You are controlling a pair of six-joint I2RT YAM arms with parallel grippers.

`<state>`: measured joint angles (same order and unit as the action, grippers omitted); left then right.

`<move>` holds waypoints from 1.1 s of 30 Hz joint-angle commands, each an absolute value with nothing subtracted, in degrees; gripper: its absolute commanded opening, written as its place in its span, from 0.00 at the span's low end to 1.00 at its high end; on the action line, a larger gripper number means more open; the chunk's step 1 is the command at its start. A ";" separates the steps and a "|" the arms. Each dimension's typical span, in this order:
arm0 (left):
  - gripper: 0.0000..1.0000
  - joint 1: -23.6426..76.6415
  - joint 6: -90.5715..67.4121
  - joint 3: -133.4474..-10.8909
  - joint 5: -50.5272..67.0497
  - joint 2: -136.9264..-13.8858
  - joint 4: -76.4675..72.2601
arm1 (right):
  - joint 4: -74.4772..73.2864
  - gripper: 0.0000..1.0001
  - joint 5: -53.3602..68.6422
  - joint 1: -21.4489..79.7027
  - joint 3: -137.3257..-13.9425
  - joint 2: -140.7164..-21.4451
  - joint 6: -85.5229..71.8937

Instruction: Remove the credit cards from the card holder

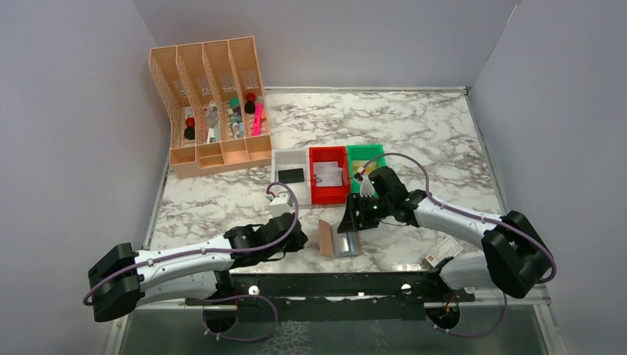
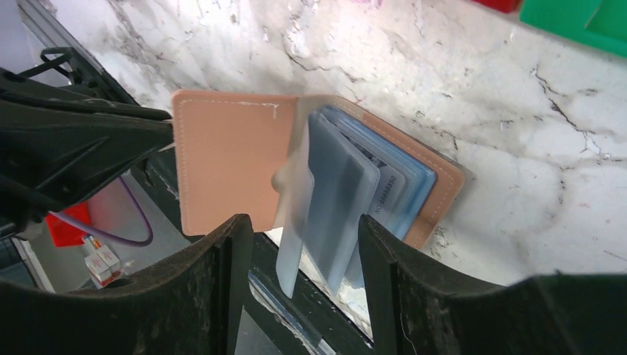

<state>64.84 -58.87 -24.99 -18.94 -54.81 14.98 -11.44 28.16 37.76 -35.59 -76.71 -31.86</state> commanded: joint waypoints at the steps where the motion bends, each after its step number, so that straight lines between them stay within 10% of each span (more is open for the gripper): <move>1: 0.00 64.75 -58.27 -25.91 -19.70 -55.69 14.13 | -13.91 0.60 28.85 37.62 -37.92 -75.14 -29.73; 33: 0.00 64.77 -58.22 -25.34 -19.48 -55.04 14.07 | -16.89 0.64 26.01 37.71 -38.42 -75.05 -31.42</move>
